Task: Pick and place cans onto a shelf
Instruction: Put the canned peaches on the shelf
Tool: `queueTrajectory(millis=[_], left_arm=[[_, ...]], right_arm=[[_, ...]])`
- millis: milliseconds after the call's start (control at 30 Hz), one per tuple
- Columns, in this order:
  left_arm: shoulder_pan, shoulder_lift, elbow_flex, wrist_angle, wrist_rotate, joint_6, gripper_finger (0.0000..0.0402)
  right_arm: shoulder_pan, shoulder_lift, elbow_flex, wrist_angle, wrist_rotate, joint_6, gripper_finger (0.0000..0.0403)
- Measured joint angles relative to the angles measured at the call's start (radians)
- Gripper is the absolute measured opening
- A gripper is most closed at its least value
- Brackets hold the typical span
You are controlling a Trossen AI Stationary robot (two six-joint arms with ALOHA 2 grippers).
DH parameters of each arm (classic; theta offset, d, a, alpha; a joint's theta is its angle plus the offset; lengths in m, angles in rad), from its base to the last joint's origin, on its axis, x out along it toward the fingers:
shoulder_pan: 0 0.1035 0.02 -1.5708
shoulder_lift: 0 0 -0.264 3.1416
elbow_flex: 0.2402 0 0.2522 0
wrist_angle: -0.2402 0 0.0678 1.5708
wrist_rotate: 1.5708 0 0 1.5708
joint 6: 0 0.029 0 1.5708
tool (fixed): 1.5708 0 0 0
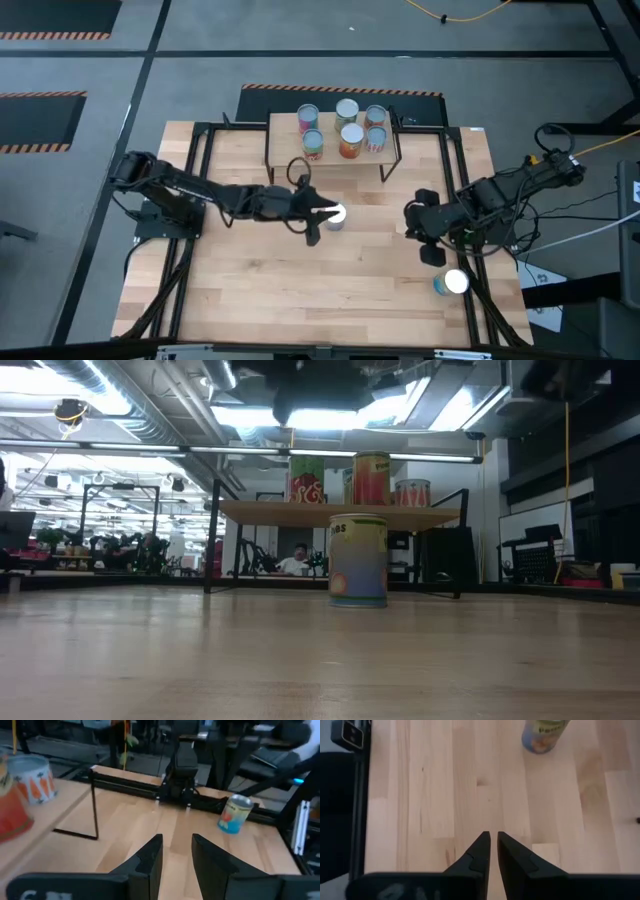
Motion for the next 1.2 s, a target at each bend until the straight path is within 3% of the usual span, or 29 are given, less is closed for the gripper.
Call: queueTrajectory(millis=[200,400,733,1200], left_arm=[[0.022,0.037,0.220,-0.287,-0.031,0.017,0.0096],[0.052,0.127,0.389,-0.555,-0.083,-0.109,0.0096],[0.100,0.221,0.402,-0.783,-0.095,-0.312,0.0096],[0.108,0.278,0.402,-0.812,-0.050,-0.346,0.0096]], right_arm=[[0.016,-0.014,-0.052,0.017,0.000,0.000,0.0040],[0.017,-0.012,-0.053,0.025,0.000,-0.001,0.0039],[0.017,-0.012,-0.053,0.030,0.000,-0.005,0.0039],[0.017,-0.012,-0.053,0.035,-0.001,-0.005,0.0039]])
